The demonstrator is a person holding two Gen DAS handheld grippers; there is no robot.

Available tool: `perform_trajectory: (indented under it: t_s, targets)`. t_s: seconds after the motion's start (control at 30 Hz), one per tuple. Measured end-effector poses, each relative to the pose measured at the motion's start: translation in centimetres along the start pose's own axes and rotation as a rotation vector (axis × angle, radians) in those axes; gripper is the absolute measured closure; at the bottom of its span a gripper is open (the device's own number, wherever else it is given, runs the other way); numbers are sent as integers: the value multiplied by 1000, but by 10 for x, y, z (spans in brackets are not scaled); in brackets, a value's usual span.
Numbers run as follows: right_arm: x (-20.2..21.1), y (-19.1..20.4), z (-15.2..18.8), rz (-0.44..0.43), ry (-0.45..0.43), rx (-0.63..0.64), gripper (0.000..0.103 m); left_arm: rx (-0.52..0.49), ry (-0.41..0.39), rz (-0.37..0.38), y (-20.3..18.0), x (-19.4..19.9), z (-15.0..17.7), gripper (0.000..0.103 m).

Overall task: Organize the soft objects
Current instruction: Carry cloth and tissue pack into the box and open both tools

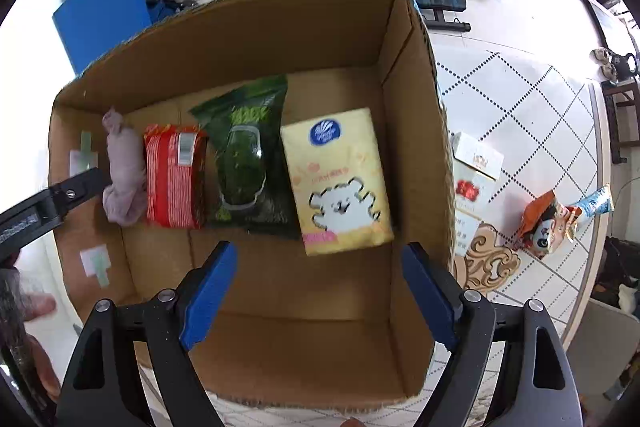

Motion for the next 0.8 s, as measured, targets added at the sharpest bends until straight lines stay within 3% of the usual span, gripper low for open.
perform_trajectory:
  t_s: [0.07,0.4,0.8]
  targets:
    - [1,3,4,-4,5,14,5,-8,-21,-2,-1,8,9,9]
    - [16,16,50,-8,-31,90,4,-9,-91,0,-10,34,69,9]
    - [85,12,96,-27,-184,151,4,24,-219,3,-13,101,125,9]
Point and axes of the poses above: each gripper's, at about its wrist camera, not at the fingertips, and x roughly against the way its jaws point, y to its left, z to its underside, the point moved 10 cm from there along -x, roughly the way its jaws point, and after that the axes turned 3 degrees about -z, right-handed, at the moved point
